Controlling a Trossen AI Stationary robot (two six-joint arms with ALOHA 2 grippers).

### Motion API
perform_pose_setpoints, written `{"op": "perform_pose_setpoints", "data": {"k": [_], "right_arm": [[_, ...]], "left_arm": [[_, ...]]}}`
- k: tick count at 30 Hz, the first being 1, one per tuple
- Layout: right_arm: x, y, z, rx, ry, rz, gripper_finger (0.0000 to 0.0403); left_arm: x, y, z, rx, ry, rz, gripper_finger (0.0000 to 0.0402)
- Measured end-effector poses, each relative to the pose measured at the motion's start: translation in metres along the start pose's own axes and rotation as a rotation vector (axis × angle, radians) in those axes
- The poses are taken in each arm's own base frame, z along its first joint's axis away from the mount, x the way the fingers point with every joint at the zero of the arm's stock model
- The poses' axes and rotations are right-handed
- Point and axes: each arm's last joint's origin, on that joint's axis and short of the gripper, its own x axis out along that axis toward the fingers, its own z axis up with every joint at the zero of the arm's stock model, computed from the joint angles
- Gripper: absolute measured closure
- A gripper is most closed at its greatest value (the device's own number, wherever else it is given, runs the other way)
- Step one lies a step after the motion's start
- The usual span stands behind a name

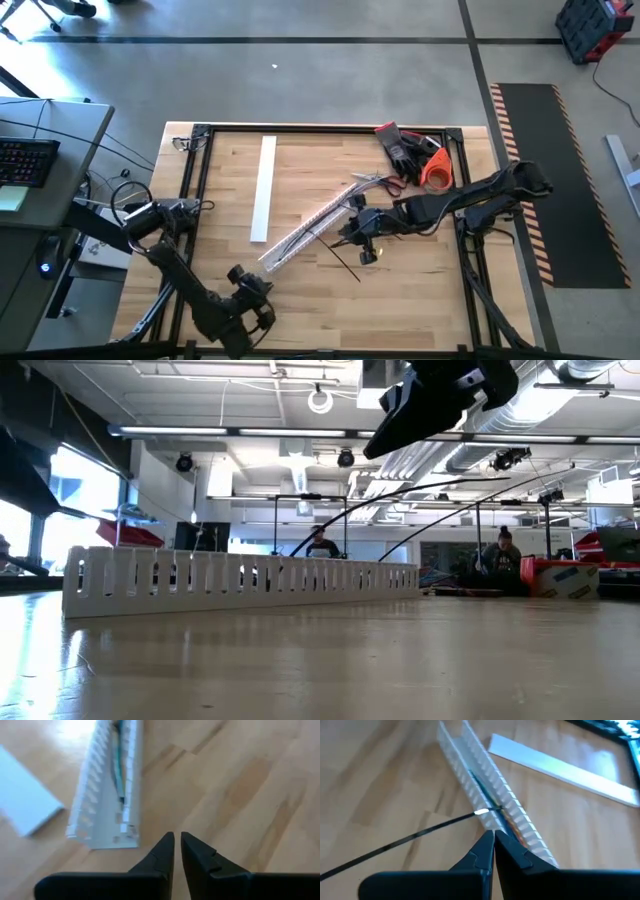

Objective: Ziptie cables
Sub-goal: Close the white cable duct

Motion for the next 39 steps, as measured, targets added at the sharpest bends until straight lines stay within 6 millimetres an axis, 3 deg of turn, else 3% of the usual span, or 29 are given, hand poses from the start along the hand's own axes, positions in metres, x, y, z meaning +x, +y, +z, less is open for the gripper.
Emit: {"op": "perform_pose_setpoints", "data": {"k": [4,9,14,19,23,27,31,35,39], "right_arm": [[-0.001,0.014,-0.003,-0.017,0.013,-0.1,0.0403],[0.013,0.031,-0.041,0.069,-0.025,-0.139,0.0403],[0.021,0.044,-0.076,0.202,-0.254,-0.022,0.0403],[0.016,0.053,-0.087,0.239,-0.402,0.035,0.0403],[0.014,0.06,-0.088,0.226,-0.406,0.055,0.0403],[0.012,0.068,-0.088,0.214,-0.404,0.04,0.0403],[0.011,0.074,-0.088,0.209,-0.403,0.018,0.0403],[0.012,0.079,-0.09,0.204,-0.394,0.027,0.0403],[0.013,0.081,-0.09,0.201,-0.391,0.032,0.0403]], "left_arm": [[-0.023,0.006,0.017,-0.056,-0.064,0.094,0.0362],[-0.026,0.03,0.041,-0.1,-0.204,0.27,0.0308],[0.01,0.06,0.071,-0.171,-0.198,0.341,0.0233],[0.049,0.106,0.103,-0.207,-0.096,0.477,0.0162],[0.079,0.148,0.115,-0.267,-0.001,0.546,0.0127],[0.113,0.182,0.112,-0.34,0.132,0.488,0.0127],[0.141,0.206,0.103,-0.419,0.135,0.41,0.0138],[0.155,0.225,0.095,-0.471,0.135,0.435,0.0139],[0.164,0.228,0.089,-0.493,0.111,0.43,0.0138]]}}
